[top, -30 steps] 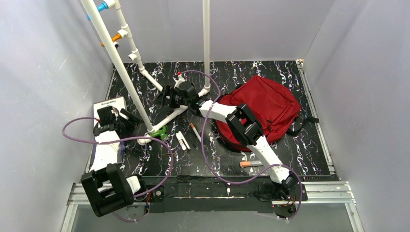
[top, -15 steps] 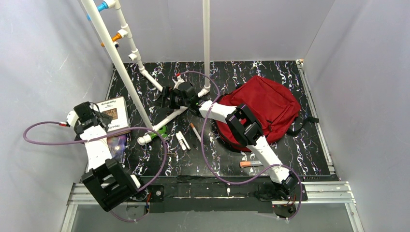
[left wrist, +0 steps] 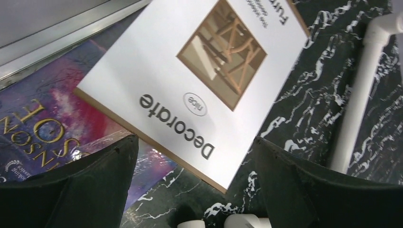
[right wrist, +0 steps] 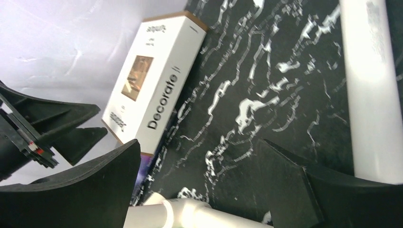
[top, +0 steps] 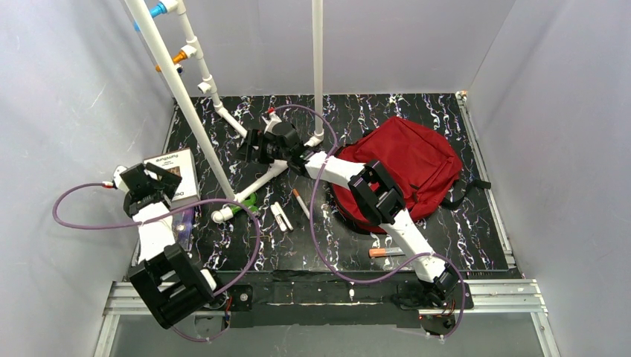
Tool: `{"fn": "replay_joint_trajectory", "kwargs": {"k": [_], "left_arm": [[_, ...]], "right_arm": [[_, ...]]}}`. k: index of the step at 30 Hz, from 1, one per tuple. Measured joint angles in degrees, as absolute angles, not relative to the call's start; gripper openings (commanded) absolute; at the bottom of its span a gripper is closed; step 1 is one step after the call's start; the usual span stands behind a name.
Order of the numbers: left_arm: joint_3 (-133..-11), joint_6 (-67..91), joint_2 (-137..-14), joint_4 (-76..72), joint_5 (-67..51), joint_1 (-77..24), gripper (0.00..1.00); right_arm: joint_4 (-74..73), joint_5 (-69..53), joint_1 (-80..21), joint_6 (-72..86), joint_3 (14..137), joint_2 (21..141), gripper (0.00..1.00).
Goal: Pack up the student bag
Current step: Pick up the book from the center of the board.
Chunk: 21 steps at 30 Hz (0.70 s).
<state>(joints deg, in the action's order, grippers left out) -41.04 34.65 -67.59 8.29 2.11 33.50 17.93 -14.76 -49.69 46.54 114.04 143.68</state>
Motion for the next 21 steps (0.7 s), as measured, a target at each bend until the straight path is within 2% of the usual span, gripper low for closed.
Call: {"fn": "replay_joint_trajectory", "kwargs": {"k": [5, 7, 12, 17, 21], "left_arm": [[-43.09, 32.29, -65.39, 7.97, 0.14, 32.84, 0.93], [-46.89, 29.28, -67.26, 7.75, 1.54, 32.14, 0.98], [-49.98, 13.93, -80.34, 1.91, 10.22, 27.64, 0.98], [-49.52, 0.86, -83.05, -1.02, 16.45, 26.83, 0.98], [-49.52, -0.82, -83.24, -1.13, 18.87, 26.65, 0.98]], "right_arm": [[18.17, -13.78, -50.57, 46.63, 118.21, 143.85, 0.98], [18.41, -13.63, -51.48, 47.16, 120.27, 144.53, 0.98], [18.17, -13.93, -52.36, 47.81, 120.25, 145.25, 0.98], [17.82, -15.16, -52.21, 46.11, 120.16, 145.25, 0.98], [17.43, -15.44, -52.21, 45.65, 120.16, 145.25, 0.99]]}}
